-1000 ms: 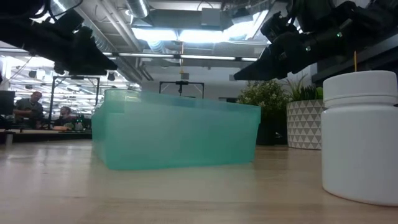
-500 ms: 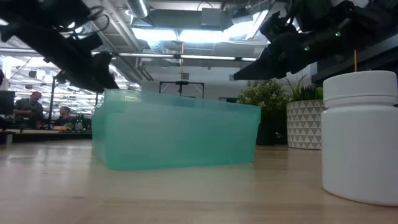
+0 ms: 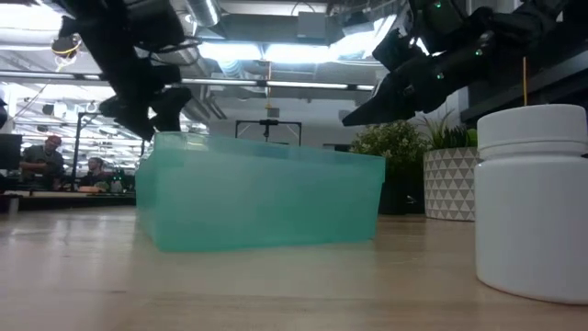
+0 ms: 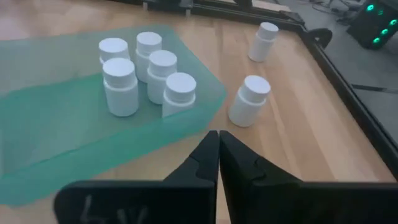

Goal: Pick and place pill bottles into a basket
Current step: Put the white medicine bottle into the green bin

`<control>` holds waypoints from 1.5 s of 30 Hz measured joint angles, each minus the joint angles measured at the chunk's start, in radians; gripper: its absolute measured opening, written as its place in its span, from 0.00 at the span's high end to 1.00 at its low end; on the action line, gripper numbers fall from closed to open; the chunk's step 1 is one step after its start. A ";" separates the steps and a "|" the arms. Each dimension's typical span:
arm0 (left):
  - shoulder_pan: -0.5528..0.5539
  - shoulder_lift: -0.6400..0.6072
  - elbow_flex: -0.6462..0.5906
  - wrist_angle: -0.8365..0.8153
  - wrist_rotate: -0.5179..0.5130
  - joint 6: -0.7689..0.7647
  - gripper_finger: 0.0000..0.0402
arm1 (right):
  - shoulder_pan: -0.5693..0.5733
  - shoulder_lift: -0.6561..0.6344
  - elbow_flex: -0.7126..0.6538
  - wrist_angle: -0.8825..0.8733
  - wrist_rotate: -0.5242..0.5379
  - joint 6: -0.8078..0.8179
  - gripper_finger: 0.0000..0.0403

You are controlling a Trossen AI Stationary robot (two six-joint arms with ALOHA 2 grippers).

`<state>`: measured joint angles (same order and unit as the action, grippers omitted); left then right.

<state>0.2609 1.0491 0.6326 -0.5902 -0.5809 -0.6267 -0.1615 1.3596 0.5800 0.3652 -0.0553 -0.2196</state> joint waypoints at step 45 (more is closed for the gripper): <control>0.430 0.291 0.062 0.087 0.313 0.274 0.28 | -0.013 -0.001 0.000 0.081 -0.002 -0.077 0.98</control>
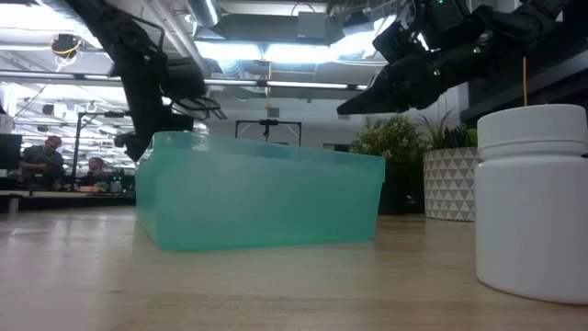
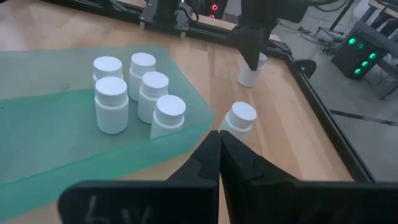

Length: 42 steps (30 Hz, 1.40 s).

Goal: Pick and place pill bottles into a basket
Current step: Put the white medicine bottle into the green bin

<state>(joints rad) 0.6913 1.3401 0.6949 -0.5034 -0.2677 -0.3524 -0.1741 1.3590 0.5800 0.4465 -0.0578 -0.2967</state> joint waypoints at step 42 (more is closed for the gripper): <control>0.006 -0.030 0.000 -0.031 0.052 0.061 0.53 | 0.000 0.000 0.000 -0.003 0.001 -0.001 0.98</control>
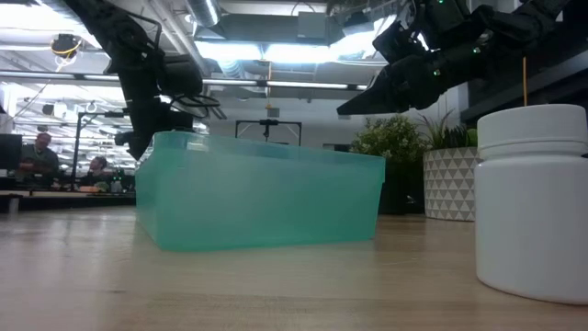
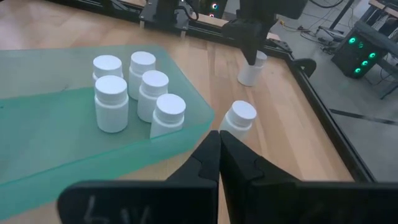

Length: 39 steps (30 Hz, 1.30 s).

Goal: Pick and place pill bottles into a basket
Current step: Put the white medicine bottle into the green bin

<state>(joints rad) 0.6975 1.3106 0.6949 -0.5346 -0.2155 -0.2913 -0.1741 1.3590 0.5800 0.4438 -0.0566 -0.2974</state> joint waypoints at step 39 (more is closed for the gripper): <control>-0.374 -0.377 0.000 -0.067 0.135 0.039 0.62 | 0.000 0.000 0.000 0.057 0.000 -0.039 0.98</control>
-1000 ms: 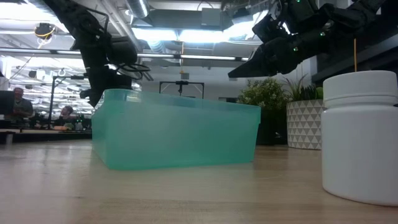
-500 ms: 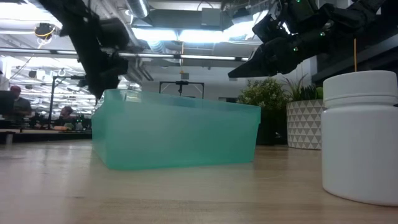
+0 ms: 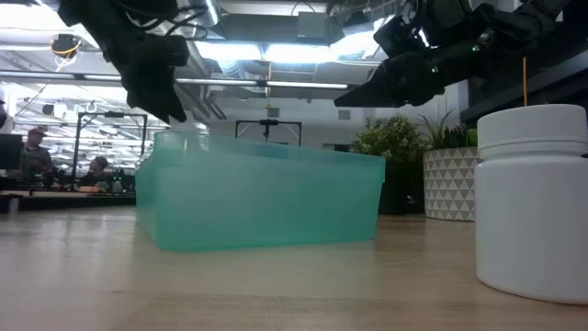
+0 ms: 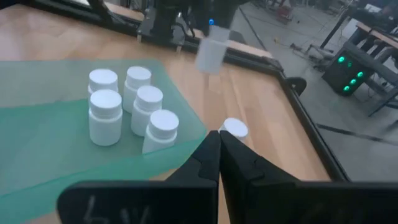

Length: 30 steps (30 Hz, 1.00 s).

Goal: Pick and place pill bottles into a basket
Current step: Put the white medicine bottle into the green bin

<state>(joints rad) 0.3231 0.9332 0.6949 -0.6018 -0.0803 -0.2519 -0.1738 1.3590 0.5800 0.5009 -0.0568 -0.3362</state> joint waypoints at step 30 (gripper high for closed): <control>-0.364 0.446 0.429 -0.003 -0.101 0.073 0.62 | 0.000 0.000 0.000 0.002 -0.001 0.069 0.98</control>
<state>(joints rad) -0.0413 1.3797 1.1243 -0.6048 -0.1814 -0.1793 -0.1733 1.3590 0.5800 0.5032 -0.0574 -0.2676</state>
